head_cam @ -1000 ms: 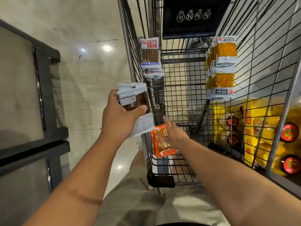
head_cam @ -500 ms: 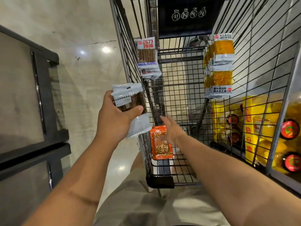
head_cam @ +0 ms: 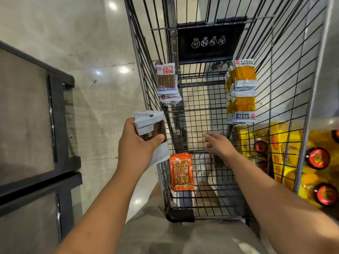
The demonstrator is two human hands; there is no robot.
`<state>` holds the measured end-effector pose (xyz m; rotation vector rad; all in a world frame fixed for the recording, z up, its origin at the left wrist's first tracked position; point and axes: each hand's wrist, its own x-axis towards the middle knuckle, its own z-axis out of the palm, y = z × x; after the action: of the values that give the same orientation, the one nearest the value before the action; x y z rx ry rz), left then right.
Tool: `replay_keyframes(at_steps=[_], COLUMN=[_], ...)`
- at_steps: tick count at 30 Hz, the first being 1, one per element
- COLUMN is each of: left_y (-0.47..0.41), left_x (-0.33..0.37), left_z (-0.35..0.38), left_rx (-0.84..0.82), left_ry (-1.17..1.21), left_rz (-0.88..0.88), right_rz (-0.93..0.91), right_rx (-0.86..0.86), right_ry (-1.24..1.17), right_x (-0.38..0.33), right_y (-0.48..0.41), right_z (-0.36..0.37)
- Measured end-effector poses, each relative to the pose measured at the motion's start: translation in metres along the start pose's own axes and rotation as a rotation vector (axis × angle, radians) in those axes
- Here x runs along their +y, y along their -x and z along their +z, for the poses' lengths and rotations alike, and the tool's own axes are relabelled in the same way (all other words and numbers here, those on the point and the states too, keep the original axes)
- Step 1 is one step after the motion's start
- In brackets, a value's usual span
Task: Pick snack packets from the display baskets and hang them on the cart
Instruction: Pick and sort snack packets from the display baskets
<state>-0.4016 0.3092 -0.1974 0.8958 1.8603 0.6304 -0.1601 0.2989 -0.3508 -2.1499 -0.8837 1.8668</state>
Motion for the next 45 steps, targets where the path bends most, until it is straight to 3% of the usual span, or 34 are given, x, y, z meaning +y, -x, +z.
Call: replay_keyframes(at_steps=[4,7,9,15,18,20,23,25,29,34,43,45], left_y=[0.005,-0.006,-0.015,-0.043,-0.048,-0.052,-0.063,-0.081,-0.107,-0.114,-0.116,-0.117], left_x=[0.023,0.042,0.055,0.073,0.085,0.090,0.089,0.077,0.058,0.041,0.036,0.036], left_z=[0.015,0.038,0.055,0.079,0.074,0.063,0.039,0.034,0.041,0.043,0.043,0.044], left_rx=[-0.079,-0.170,-0.187,-0.289,-0.318,-0.199,0.264,0.443,0.295,0.266,0.251,0.248], left_ry=[0.144,0.171,0.174,0.039,-0.165,-0.295,-0.393,-0.427,-0.273,-0.162,-0.192,-0.186], left_rz=[-0.036,-0.035,-0.024,-0.001,0.040,0.125,0.344,0.320,0.007,0.053,0.074,0.068], right_rz=[-0.181,-0.231,-0.244,-0.254,-0.218,-0.186,-0.128,-0.093,-0.057,-0.119,-0.258,-0.332], right_rx=[-0.122,-0.314,-0.388,-0.365,-0.317,-0.286,-0.219,-0.155,-0.040,-0.012,-0.075,0.017], right_ry=[-0.284,-0.561,-0.600,-0.672,-0.696,-0.709,-0.742,-0.721,-0.659,-0.449,-0.242,-0.069], right_x=[-0.032,-0.056,-0.067,-0.086,-0.087,-0.089,-0.089,-0.089,-0.099,-0.124,-0.203,-0.212], right_y=[0.048,0.070,0.071,0.050,0.035,0.026,0.010,-0.002,-0.027,-0.060,-0.109,-0.121], right_z=[-0.031,-0.039,-0.040,-0.043,-0.045,-0.043,-0.040,-0.037,-0.031,-0.025,0.035,0.051])
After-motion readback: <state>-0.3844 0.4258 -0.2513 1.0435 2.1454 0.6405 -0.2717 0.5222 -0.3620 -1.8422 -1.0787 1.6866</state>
